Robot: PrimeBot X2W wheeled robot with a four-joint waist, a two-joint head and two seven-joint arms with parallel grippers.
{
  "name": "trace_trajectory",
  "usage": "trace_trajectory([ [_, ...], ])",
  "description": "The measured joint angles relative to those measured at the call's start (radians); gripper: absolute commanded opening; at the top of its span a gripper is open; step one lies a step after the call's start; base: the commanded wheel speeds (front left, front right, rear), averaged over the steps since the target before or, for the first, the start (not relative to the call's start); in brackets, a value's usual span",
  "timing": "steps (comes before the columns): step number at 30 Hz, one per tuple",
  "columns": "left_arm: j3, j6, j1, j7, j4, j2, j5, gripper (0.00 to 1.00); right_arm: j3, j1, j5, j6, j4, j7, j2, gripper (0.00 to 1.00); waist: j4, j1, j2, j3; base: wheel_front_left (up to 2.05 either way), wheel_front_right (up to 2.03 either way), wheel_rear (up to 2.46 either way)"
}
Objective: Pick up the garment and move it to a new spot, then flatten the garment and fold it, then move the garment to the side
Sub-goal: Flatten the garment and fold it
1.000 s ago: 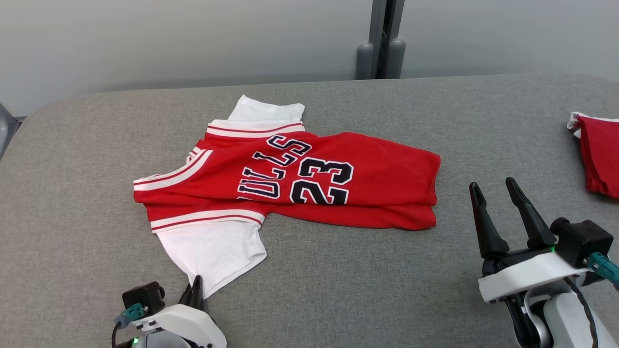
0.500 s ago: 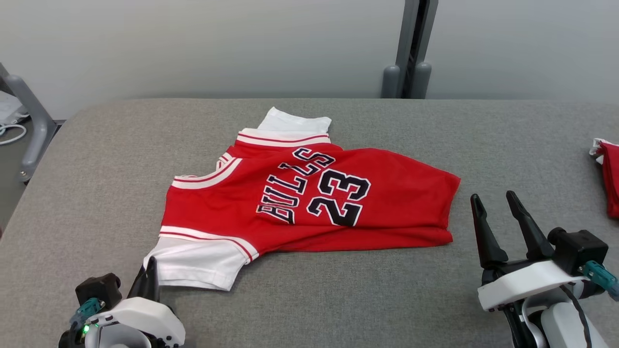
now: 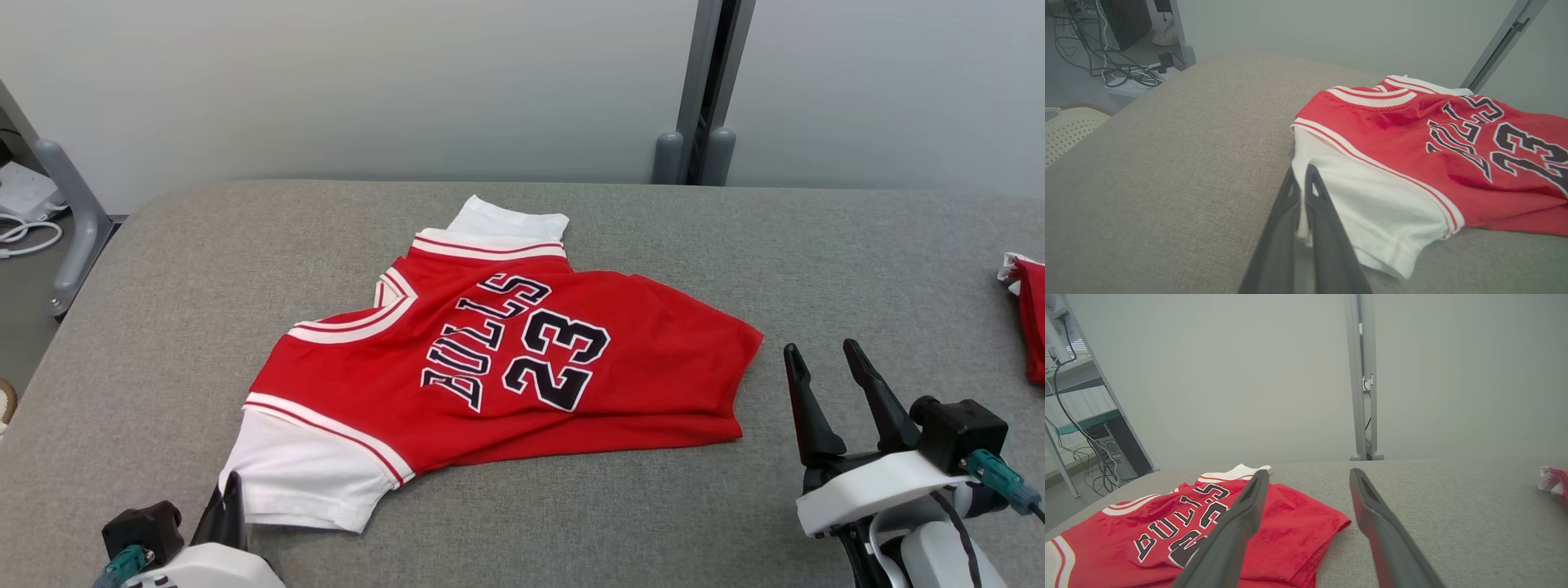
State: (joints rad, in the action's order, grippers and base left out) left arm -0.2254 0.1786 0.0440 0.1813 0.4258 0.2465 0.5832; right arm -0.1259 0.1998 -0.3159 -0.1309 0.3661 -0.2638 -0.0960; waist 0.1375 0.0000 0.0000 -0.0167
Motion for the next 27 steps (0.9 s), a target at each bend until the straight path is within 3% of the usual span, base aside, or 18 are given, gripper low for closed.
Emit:
trace_trajectory([
  [2, -0.001, 0.006, -0.004, -0.014, -0.006, -0.001, 0.001, 0.03, -0.001, 0.0, 0.0, 0.0, 0.002, 0.0, 0.0, 1.0, -0.001, 0.0, 0.0, 0.001, 0.0, 0.0, 0.0],
  [3, -0.009, 0.015, -0.008, -0.032, -0.01, 0.001, 0.0, 0.35, -0.002, 0.0, 0.0, 0.0, 0.004, 0.0, -0.001, 1.0, -0.003, 0.0, 0.0, 0.001, 0.0, 0.0, 0.0],
  [4, -0.018, 0.022, -0.015, -0.041, -0.013, 0.001, -0.006, 0.95, -0.002, 0.0, 0.0, 0.0, 0.005, 0.0, -0.001, 1.0, -0.004, 0.0, 0.0, 0.002, 0.0, 0.0, 0.0],
  [5, -0.016, 0.037, -0.021, -0.039, -0.02, -0.003, -0.009, 1.0, -0.004, 0.0, 0.001, 0.0, 0.008, 0.0, -0.003, 1.0, -0.005, -0.0001, 0.0, 0.002, 0.0, 0.0, 0.0],
  [14, -0.016, 0.083, 0.015, 0.043, -0.088, -0.036, -0.048, 1.0, -0.007, 0.002, -0.003, 0.0, 0.058, 0.0, -0.021, 1.0, -0.019, 0.0, 0.0, -0.008, 0.0, 0.0, 0.0],
  [27, -0.055, 0.006, 0.076, 0.079, -0.092, -0.134, -0.115, 1.0, -0.051, 0.13, -0.147, 0.0, 0.207, 0.088, -0.05, 1.0, 0.014, 0.0, 0.0, -0.076, 0.0, 0.0, 0.0],
])
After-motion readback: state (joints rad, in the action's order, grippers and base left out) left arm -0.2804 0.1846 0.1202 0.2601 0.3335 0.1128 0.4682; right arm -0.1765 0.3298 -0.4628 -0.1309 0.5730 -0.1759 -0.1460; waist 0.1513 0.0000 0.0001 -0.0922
